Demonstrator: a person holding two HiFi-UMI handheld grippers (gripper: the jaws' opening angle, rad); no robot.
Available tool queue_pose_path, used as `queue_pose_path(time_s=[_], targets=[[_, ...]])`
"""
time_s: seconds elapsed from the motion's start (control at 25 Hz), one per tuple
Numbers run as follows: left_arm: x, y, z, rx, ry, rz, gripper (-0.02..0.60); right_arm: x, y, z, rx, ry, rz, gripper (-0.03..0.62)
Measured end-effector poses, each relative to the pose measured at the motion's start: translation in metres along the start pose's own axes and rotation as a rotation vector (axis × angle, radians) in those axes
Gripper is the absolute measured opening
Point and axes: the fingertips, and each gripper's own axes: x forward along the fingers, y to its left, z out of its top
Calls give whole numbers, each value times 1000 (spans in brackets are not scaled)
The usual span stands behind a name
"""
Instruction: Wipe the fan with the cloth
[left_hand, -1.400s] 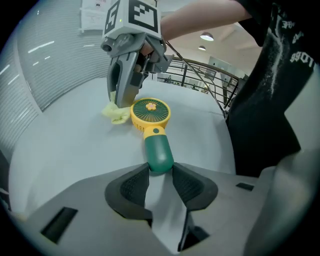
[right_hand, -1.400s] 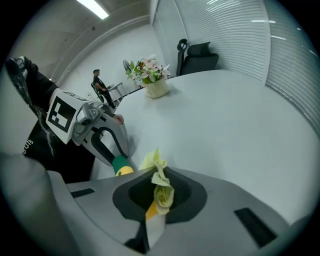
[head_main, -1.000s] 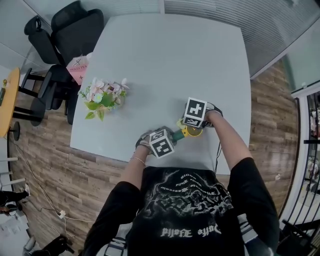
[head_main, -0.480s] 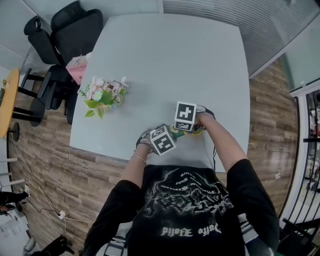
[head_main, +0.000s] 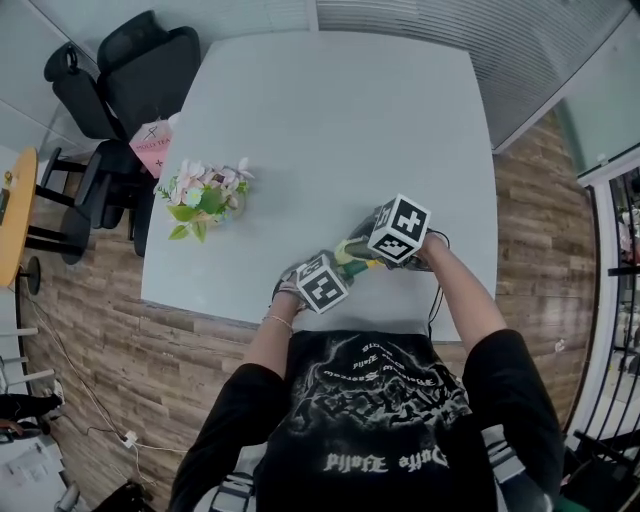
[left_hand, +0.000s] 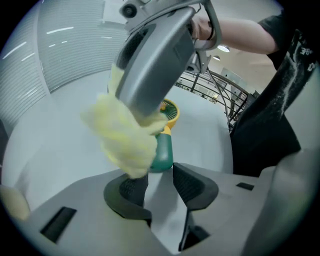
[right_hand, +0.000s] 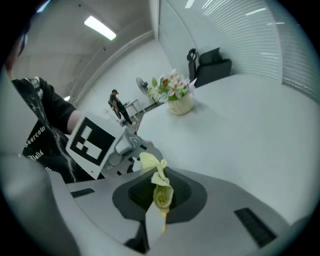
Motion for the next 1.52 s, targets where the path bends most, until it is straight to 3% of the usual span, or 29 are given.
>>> queue_pose_path(time_s=[0.16,0.28,0.4,0.56,0.68,0.92,1.04,1.12,1.32,1.52], targets=[[-4,-2,8,-47,-8,-36,281,-44,1,14,92,-276,-44,29],[-10,8,29,-68,-71,5,281,-73,-1,13,160,-442,-95,29],[-2,7,49,-54,-88,28,281,-96,-9,1,201,-530,-190,29],[16,-2,59,-21,-31,15,281,-126,-18,-12,274,-663,-286,29],[29,-4,60,18,17,49,265,-139,-21,-29,317,-704,-337,29],[29,3,60,-1,18,81,208,-152,-15,-45,402,-848,-306,29],[27,7,62,-105,-8,51,199,-154,-15,-51,412,-870,-335,29],[22,8,63,-225,-54,10,198,-159,-15,-52,411,-893,-359,29],[-4,23,86,-584,-315,-104,198,-182,-9,-48,397,-1012,-400,29],[-40,47,110,-744,-532,-161,198,-164,7,-35,361,-985,-326,29]])
